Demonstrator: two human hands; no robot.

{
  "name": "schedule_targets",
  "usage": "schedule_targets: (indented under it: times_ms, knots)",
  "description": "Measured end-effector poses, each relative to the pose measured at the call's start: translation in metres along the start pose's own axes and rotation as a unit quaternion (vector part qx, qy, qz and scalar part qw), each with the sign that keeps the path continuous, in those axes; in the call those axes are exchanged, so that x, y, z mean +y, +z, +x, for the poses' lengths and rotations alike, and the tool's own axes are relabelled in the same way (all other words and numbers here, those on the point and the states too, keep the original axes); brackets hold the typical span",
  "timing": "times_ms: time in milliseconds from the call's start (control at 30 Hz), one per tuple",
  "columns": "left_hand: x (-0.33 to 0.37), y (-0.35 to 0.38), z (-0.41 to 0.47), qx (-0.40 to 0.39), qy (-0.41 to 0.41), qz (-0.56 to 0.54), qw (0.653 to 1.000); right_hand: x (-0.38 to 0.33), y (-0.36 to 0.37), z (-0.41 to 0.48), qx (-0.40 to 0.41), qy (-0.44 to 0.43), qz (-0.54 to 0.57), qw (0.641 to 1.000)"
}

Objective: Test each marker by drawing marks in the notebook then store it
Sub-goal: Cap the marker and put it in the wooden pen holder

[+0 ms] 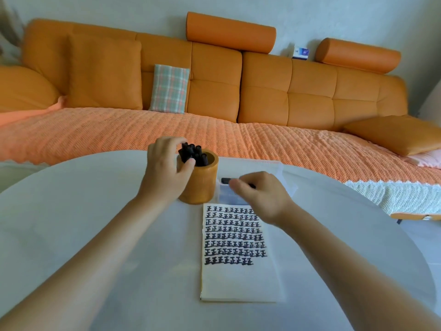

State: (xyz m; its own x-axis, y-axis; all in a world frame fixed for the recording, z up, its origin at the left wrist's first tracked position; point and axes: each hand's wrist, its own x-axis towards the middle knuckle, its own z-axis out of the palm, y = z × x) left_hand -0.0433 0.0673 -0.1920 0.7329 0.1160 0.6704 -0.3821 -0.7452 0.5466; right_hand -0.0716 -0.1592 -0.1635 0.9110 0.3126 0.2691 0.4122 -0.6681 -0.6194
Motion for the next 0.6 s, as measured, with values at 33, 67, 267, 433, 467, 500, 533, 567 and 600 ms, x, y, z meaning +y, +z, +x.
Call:
schedule_targets:
  times_ms: [33,67,267,433,467,500,533,567,600]
  knots:
    - [-0.003,0.000,0.005,-0.029,-0.037,-0.020,0.999,-0.004,-0.002,0.010,0.007,0.009,0.054,0.998]
    - [-0.005,0.000,0.011,-0.066,-0.066,-0.038,0.995,-0.008,-0.003,0.019,0.012,0.017,0.101,0.995]
    - [-0.016,0.000,0.023,-0.173,-0.116,-0.121,0.971,-0.021,-0.002,0.072,0.051,0.022,0.225,0.973]
    - [-0.025,0.003,0.018,-0.152,-0.095,-0.137,0.974,-0.034,0.003,0.108,0.116,0.021,0.307,0.944]
    - [-0.026,0.003,0.018,-0.147,-0.086,-0.127,0.977,-0.036,0.006,0.114,0.120,0.022,0.317,0.941]
    - [-0.026,0.003,0.019,-0.141,-0.076,-0.117,0.980,-0.035,0.009,0.120,0.124,0.020,0.313,0.941]
    - [-0.026,0.003,0.020,-0.135,-0.068,-0.110,0.982,-0.035,0.012,0.124,0.125,0.017,0.296,0.947]
    - [-0.026,0.003,0.020,-0.128,-0.063,-0.105,0.984,-0.036,0.015,0.126,0.121,0.016,0.269,0.955]
    - [-0.027,0.003,0.021,-0.120,-0.059,-0.104,0.986,-0.036,0.018,0.127,0.111,0.016,0.246,0.963]
